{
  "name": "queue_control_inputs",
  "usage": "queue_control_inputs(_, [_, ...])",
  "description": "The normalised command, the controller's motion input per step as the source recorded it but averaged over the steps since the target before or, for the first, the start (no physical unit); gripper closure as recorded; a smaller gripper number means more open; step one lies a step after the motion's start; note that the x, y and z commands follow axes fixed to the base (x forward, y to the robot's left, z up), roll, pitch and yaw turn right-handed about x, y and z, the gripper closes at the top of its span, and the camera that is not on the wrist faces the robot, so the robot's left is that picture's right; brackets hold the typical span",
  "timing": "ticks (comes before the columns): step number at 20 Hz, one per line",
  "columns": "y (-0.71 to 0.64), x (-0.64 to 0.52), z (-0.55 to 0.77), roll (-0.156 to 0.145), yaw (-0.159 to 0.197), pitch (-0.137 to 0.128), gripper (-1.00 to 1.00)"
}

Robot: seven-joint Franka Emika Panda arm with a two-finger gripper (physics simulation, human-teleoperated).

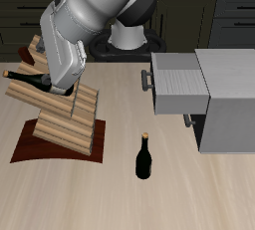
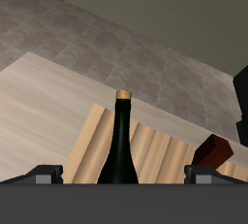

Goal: Place the wine bottle from the drawer onto the top layer of the wine rack and close the drawer

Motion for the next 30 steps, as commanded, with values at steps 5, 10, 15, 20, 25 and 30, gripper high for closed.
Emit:
queue_control_inputs(5, [0.22,-0.03,-0.04,0.032,0.043,-0.003,-1.00])
queue_control_inputs(10, [0.07,-0.02,0.01,0.004,0.009,-0.001,-1.00])
queue_control_inputs(15, [0.11,-0.09,-0.02,0.005,0.042,0.002,-1.00])
queue_control_inputs(20, [0.05,-0.11,0.04,0.002,0.032,-0.012,-1.00])
queue_control_inputs(25, [0.00,-0.08,0.04,0.002,0.015,-0.014,-1.00])
queue_control_inputs(30, [0.01,0.00,-0.01,0.005,-0.003,-0.001,-1.00])
